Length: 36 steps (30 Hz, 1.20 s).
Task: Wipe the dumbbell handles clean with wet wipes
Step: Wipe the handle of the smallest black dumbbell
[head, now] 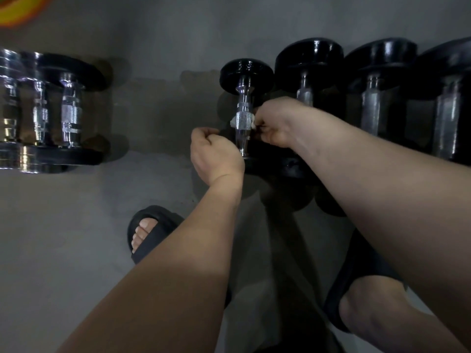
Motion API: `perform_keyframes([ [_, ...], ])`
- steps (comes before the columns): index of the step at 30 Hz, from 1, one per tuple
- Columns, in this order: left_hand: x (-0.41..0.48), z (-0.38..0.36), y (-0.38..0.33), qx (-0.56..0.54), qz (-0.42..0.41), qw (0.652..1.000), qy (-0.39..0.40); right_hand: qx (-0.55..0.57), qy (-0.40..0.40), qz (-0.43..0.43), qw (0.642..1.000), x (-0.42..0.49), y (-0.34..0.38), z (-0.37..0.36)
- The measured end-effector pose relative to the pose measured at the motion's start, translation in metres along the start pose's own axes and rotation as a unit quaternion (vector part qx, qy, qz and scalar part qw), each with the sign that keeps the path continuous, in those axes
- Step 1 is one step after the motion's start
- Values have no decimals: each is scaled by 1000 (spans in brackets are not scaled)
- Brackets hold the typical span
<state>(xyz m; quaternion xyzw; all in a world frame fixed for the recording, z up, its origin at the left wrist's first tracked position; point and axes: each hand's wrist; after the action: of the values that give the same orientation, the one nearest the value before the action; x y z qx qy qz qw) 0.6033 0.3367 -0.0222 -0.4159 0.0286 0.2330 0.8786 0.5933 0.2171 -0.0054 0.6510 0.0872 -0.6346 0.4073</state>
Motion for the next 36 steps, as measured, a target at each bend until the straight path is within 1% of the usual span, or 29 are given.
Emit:
perform_keyframes([
  [2,0,0,0,3,2,1000,0,12,-34,18,999,0,-8,-4],
  [5,0,1,0,4,-1,1000,2,-3,-76,21,997,1,-13,-5],
  [8,-1,1,-1,8,1,1000,4,-14,-87,42,995,10,-4,-5],
  [11,0,1,-1,6,0,1000,5,19,-96,68,993,12,7,-10],
  [13,0,1,-1,8,2,1000,5,34,-127,107,986,8,7,-14],
  [16,0,1,1,10,-4,1000,8,-6,-174,182,968,-2,-9,-15],
  [19,1,0,1,9,-3,1000,9,12,-202,225,953,2,-10,-19],
  [22,1,0,2,5,-7,1000,8,-26,-245,297,923,7,-10,-27],
  [24,2,-1,2,9,-3,1000,9,-94,-235,366,896,0,-23,-24],
  [26,1,0,3,11,1,1000,10,-164,-206,425,866,-7,-35,-15],
  [28,0,1,2,10,4,1000,7,-187,-174,461,850,-4,-34,-11],
  [30,-1,1,0,2,3,1000,1,-176,-143,455,861,1,-20,-12],
  [31,-2,1,0,-1,2,1000,1,-194,-136,458,857,4,-14,-14],
  [32,-2,1,-1,-1,-1,1000,2,-222,-130,466,847,6,-12,-15],
  [34,-3,2,-1,-2,-2,1000,5,-254,-145,465,836,6,-14,-14],
  [36,-3,4,-1,-2,4,1000,9,-309,-162,490,799,7,-19,-12],
])
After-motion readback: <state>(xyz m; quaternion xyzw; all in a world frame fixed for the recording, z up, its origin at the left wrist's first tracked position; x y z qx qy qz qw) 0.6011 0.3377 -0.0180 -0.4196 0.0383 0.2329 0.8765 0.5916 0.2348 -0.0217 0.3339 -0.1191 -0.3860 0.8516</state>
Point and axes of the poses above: each hand's wrist, its own x-axis towards the middle knuckle, its own z-axis out of the back of the hand, y = z × x, and after that the axes turned 12 degrees about -y, right-handed
